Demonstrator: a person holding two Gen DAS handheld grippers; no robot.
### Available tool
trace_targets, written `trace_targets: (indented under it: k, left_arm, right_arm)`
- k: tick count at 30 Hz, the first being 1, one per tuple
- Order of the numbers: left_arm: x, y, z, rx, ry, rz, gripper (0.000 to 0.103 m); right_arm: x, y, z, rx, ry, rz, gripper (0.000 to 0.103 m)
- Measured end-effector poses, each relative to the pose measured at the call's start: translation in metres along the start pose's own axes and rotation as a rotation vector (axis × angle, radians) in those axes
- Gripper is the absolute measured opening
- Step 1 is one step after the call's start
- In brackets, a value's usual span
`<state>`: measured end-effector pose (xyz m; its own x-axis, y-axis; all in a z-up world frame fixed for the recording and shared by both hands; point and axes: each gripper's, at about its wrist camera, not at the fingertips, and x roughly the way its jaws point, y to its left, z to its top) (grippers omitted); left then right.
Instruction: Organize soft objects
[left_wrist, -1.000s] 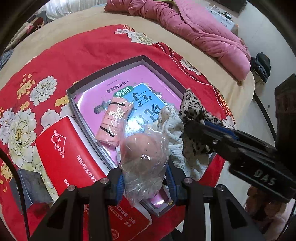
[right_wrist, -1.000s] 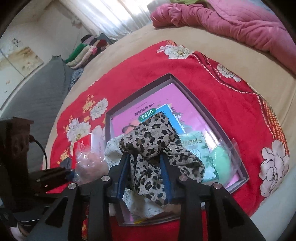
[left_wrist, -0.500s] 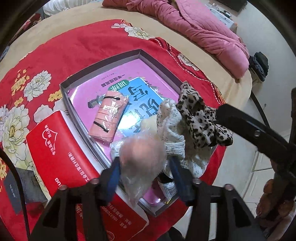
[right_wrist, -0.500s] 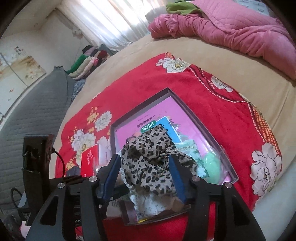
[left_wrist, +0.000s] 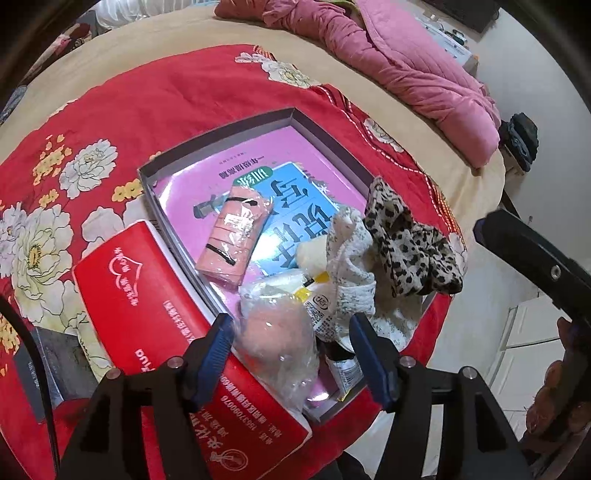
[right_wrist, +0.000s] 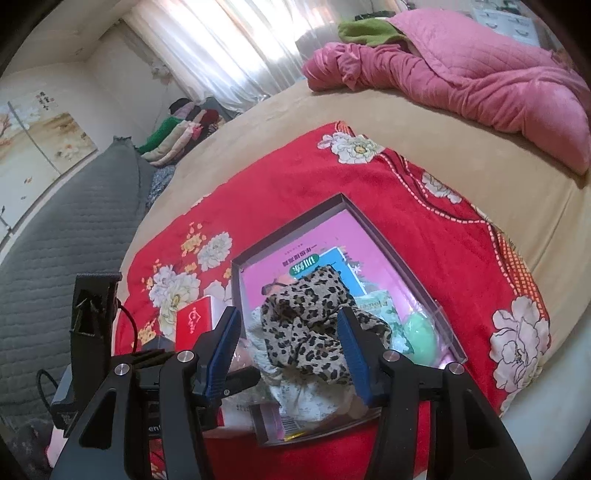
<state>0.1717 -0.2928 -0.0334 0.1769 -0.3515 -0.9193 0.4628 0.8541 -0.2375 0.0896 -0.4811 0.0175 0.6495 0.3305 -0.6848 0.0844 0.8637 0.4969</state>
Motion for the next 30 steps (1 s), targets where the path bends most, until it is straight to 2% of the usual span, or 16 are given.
trace_targets:
  k: [7,11,15,17,21,26,30]
  left_arm:
    - [-0.018,0.007,-0.001,-0.021,-0.037,0.012,0.066]
    - [-0.032,0.009,-0.004,-0.022,-0.066,0.013,0.069]
    - [-0.05,0.008,-0.009,-0.027,-0.108,0.004,0.069]
    - [-0.061,0.007,-0.013,-0.029,-0.138,0.005,0.07]
    - [-0.08,0.006,-0.022,-0.031,-0.178,0.005,0.083]
    - [-0.102,0.005,-0.038,-0.033,-0.225,0.018,0.084]
    - [-0.117,0.006,-0.053,-0.028,-0.257,0.065,0.086]
  right_arm:
    - [-0.017,0.013,0.002,-0.029,-0.031,-0.011,0.057]
    - [-0.026,0.024,0.002,-0.061,-0.041,-0.029,0.066]
    - [-0.037,0.032,-0.002,-0.078,-0.061,-0.051,0.067]
    - [-0.046,0.038,-0.006,-0.094,-0.083,-0.068,0.07]
    - [-0.062,0.048,-0.015,-0.114,-0.123,-0.106,0.074]
    - [-0.078,0.059,-0.029,-0.112,-0.174,-0.128,0.074]
    - [-0.087,0.067,-0.043,-0.107,-0.189,-0.139,0.074]
